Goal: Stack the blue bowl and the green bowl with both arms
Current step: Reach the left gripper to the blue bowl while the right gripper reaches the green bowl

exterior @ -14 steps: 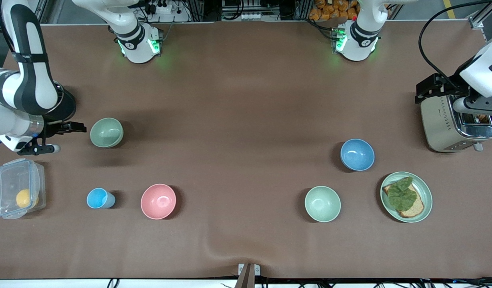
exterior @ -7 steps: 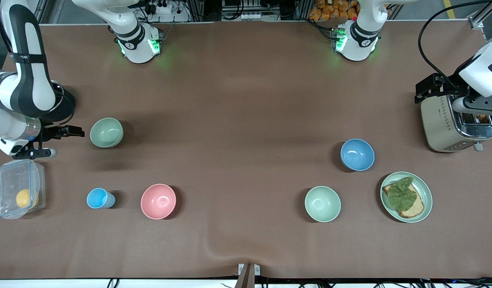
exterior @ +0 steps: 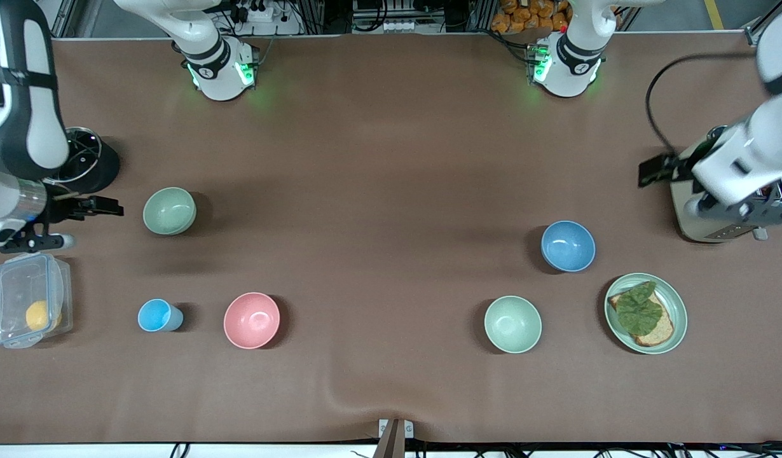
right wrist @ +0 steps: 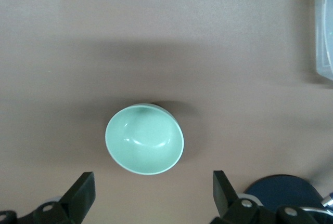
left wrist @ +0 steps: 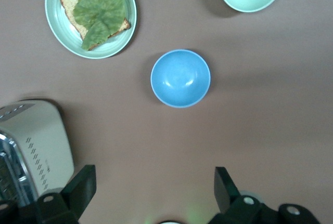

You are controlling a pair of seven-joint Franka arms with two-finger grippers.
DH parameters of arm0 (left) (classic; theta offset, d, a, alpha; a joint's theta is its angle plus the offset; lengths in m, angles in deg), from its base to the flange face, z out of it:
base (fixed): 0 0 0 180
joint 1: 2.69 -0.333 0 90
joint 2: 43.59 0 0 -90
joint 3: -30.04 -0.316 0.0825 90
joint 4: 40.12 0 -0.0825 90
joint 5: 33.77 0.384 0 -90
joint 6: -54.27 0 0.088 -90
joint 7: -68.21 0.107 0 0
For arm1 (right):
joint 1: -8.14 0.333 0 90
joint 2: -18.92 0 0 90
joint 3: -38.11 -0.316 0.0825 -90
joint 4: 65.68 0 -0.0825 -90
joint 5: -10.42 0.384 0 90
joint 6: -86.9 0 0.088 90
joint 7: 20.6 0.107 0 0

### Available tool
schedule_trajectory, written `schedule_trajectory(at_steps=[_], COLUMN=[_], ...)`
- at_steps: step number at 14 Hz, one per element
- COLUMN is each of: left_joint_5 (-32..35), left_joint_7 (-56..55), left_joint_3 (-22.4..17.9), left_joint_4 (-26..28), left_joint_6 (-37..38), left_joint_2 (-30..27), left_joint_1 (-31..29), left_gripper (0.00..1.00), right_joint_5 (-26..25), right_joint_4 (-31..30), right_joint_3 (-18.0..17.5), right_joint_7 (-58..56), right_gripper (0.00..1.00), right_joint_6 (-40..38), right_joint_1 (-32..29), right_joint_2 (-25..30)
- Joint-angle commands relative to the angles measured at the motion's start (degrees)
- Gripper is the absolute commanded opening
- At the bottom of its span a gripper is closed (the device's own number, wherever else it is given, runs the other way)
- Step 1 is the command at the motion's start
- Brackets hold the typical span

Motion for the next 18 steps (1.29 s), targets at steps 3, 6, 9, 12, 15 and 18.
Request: schedule_trajectory(at_steps=[3,6,9,12,15,18], left_joint_5=[-1.2,-1.1,-0.1,3.7,5.2,5.7], left_joint_7=[-1.5,-4.7,-11.6,-16.1,-16.2,-15.6], left_joint_3=[0.4,0.7,0.6,0.6,0.5,0.6], left_joint_4=[0.6,6.6,11.2,11.1,11.2,11.2], left_joint_6=[-4.5,-14.4,-24.0,-26.3,-26.4,-27.0], left_joint_2=[5.8,8.4,11.8,16.1,18.0,19.5], left_joint_1=[0.1,0.9,5.2,7.8,5.2,1.9], left_gripper=[1.00,1.00,1.00,1.00,1.00,1.00], right_joint_5=[0.8,0.8,0.8,1.5,1.6,1.6], right_joint_4=[0.4,0.4,0.0,-7.1,-14.7,-18.3], right_joint_3=[0.0,0.1,0.1,0.1,0.0,0.0], right_joint_7=[0.0,0.0,0.0,0.0,-0.6,-0.8], right_gripper=[1.00,1.00,1.00,1.00,1.00,0.99], right_joint_6=[-0.1,-0.3,0.7,10.6,20.1,24.2], right_joint_1=[0.2,-0.2,-0.2,0.0,-0.6,-1.1], right_joint_2=[0.1,0.7,1.3,1.6,1.5,1.3])
